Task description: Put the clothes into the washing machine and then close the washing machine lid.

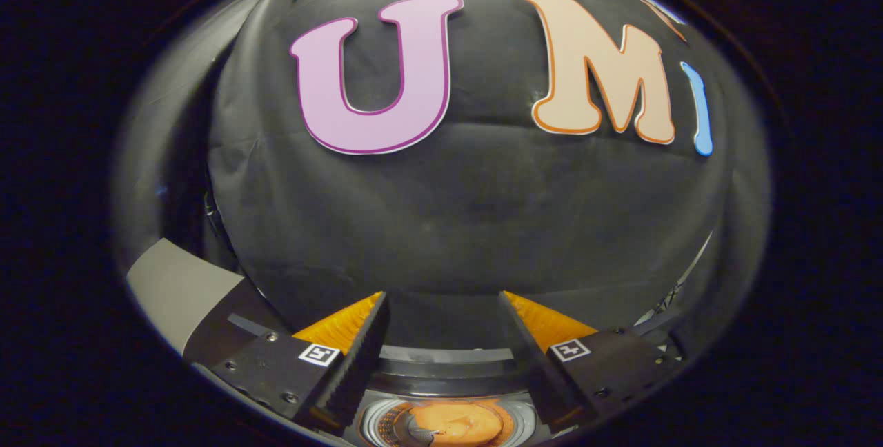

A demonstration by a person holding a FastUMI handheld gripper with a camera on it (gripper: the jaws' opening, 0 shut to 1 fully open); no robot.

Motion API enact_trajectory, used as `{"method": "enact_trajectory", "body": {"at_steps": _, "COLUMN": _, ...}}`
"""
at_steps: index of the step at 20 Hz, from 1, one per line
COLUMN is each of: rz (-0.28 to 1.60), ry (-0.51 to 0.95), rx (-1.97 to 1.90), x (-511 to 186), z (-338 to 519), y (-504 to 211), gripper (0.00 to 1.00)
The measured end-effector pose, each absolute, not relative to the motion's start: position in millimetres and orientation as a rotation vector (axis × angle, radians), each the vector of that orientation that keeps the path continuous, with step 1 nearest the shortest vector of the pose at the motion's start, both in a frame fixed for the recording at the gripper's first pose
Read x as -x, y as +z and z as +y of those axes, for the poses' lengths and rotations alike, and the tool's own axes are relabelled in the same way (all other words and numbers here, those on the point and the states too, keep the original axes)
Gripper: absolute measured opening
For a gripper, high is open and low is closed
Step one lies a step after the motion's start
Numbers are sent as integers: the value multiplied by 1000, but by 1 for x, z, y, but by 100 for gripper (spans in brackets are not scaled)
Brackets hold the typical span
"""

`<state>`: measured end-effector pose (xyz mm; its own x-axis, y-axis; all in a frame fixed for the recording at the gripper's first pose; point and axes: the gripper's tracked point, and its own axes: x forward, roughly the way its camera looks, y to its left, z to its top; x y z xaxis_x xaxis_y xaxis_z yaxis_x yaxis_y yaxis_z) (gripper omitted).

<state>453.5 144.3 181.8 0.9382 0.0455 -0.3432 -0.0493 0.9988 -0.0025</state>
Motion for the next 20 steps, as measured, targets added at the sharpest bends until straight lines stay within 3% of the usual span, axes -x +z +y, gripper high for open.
{"method": "enact_trajectory", "body": {"at_steps": 20, "rz": 317, "ry": 66, "rx": -36, "x": -327, "z": 132, "y": 139, "gripper": 94}}
